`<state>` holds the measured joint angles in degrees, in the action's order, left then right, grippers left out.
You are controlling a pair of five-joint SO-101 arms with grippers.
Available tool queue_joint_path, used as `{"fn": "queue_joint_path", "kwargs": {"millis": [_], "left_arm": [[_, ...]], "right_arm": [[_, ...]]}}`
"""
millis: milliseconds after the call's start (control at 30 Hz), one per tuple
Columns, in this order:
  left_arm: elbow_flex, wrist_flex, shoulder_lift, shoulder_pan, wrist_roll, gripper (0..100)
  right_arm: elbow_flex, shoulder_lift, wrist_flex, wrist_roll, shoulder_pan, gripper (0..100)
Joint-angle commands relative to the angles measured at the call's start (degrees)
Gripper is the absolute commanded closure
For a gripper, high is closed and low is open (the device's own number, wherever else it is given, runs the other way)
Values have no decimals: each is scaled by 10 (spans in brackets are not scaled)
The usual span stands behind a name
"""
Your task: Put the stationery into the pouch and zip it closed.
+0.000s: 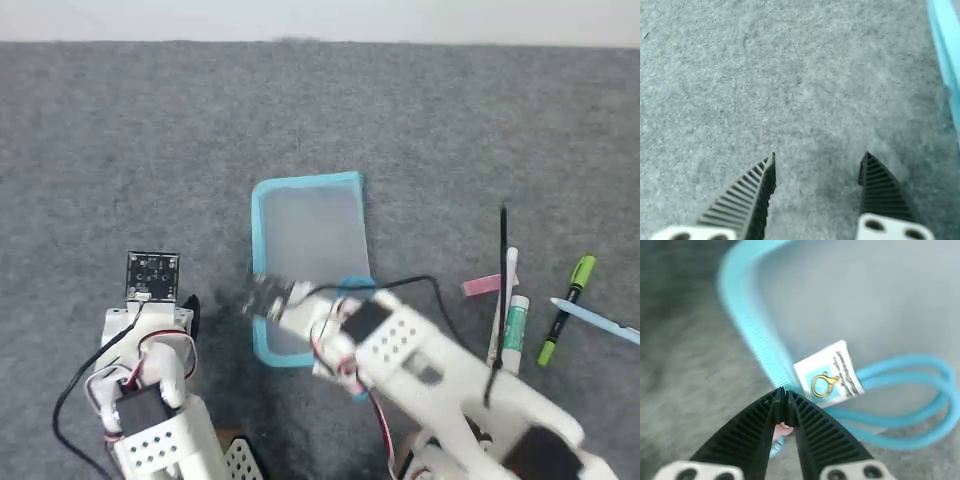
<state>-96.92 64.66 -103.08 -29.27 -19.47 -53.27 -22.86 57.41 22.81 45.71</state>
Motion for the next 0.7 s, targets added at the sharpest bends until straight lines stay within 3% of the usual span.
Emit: {"fn": "queue_joint_path", "kwargs": {"millis": [0, 200, 367, 667], "left_arm": [[3, 4, -9, 4, -4, 747], [3, 4, -9, 7, -4, 747], [3, 4, -9, 7, -4, 747], [3, 4, -9, 7, -4, 747]], "right_arm": [[66, 65, -43, -6, -98, 987], [194, 181, -53, -8, -197, 987], [292, 238, -38, -37, -211, 988], [312, 83, 118, -55, -241, 988]]}}
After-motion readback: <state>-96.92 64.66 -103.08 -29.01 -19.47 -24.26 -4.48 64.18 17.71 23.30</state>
